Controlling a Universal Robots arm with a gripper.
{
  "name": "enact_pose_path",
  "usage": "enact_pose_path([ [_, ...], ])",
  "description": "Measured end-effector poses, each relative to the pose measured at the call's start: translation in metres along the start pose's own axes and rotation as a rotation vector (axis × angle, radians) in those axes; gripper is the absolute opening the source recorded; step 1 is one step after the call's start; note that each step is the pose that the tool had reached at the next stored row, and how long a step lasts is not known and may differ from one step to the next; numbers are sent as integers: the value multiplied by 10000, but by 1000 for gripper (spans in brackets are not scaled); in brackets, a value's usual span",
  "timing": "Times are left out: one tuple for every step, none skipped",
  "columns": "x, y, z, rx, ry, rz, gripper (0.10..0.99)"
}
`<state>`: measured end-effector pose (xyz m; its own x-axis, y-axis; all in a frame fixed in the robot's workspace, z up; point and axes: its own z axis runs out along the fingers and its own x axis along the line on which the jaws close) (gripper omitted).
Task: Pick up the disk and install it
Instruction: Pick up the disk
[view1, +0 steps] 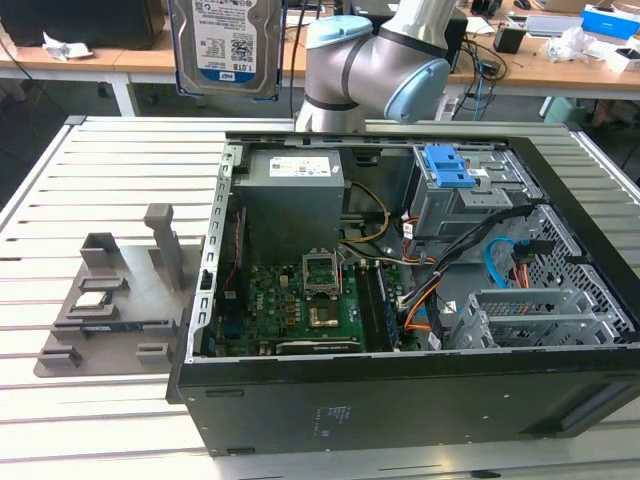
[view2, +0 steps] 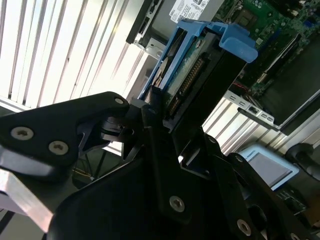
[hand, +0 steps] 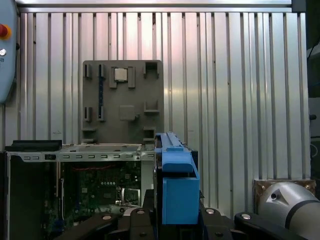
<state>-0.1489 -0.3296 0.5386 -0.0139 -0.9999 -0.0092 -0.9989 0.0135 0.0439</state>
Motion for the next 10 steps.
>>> enact_pose_path([
  [0, -22, -1, 0, 0, 0, 365],
  [-1, -70, -3, 0, 0, 1, 365],
  [-1, -100, -4, 0, 0, -1, 365],
  [-2, -131, -6, 0, 0, -1, 365],
  [-3, -183, -8, 0, 0, 1, 365],
  [-3, -233, -10, 0, -1, -1, 365],
  [-4, -278, -12, 0, 0, 0, 365],
  [-5, -322, -14, 0, 0, 1, 365],
  [-5, -360, -16, 0, 0, -1, 365],
  [-5, -385, -17, -1, 1, -1, 365],
])
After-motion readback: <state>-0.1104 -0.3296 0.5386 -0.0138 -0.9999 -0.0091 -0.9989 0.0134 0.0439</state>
